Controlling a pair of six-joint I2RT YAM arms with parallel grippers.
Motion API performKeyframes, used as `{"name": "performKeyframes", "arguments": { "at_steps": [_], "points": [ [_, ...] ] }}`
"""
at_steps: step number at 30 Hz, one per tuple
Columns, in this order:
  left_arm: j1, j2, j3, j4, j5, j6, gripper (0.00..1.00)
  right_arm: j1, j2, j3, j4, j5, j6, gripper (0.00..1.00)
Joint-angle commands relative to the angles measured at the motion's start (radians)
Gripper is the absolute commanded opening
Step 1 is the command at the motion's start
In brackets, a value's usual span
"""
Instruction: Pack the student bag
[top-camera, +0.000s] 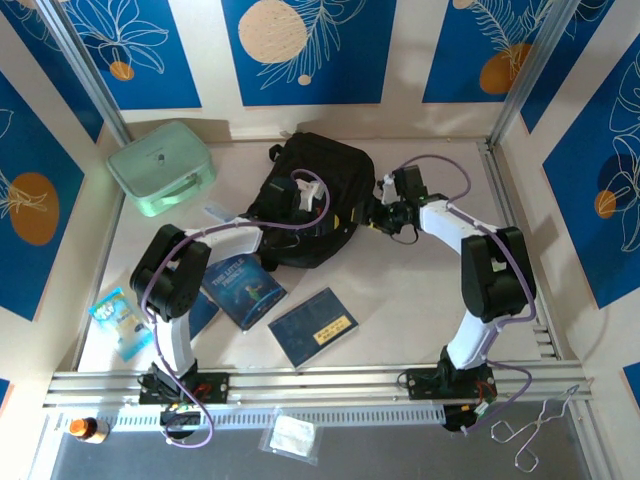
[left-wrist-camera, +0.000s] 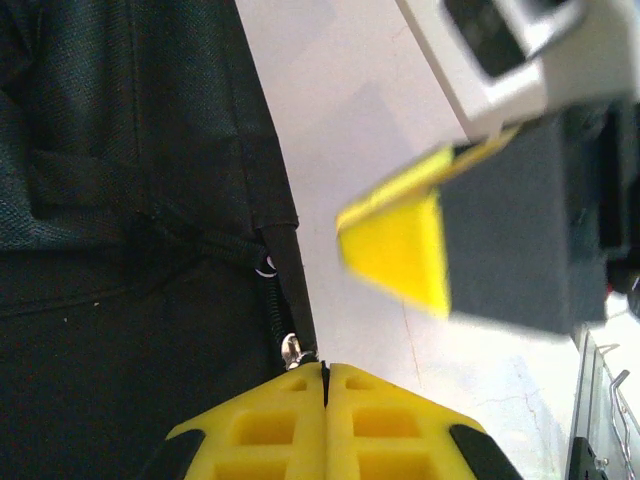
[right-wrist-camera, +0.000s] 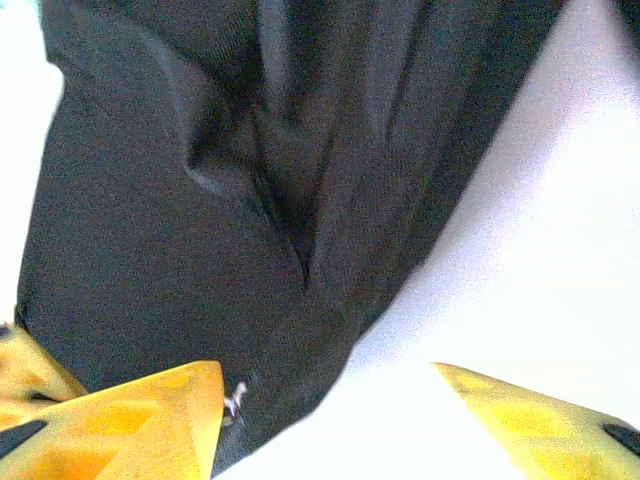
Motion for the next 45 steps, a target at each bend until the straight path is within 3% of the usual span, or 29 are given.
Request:
{"name": "performKeyframes", "arguments": {
  "at_steps": [1, 9, 17, 26, 34, 45],
  "points": [
    [0.001, 0.005, 0.027, -0.013, -0.017, 0.026, 0.0, 0.026, 0.005, -0.04, 0.023, -0.051, 0.264, 0.58],
    [-0.006, -0.032, -0.002, -0.081, -0.064, 0.049, 0.0, 0.01, 0.099, 0.027, 0.09, -0.078, 0.342, 0.48],
    [-0.015, -0.07, -0.028, -0.153, -0.081, 0.075, 0.0, -0.002, 0.129, 0.03, 0.138, -0.101, 0.365, 0.48],
    [-0.025, -0.103, 0.029, -0.492, -0.18, 0.167, 0.0, 0.003, 0.172, 0.068, 0.084, 0.03, 0.353, 0.23],
    [-0.024, -0.242, -0.056, -0.621, -0.303, 0.179, 0.0, 0.014, 0.174, 0.086, 0.052, 0.119, 0.336, 0.2],
    [-0.006, -0.386, -0.162, -0.752, -0.433, 0.185, 0.0, 0.017, 0.188, 0.104, 0.046, 0.145, 0.313, 0.16]
  ]
}}
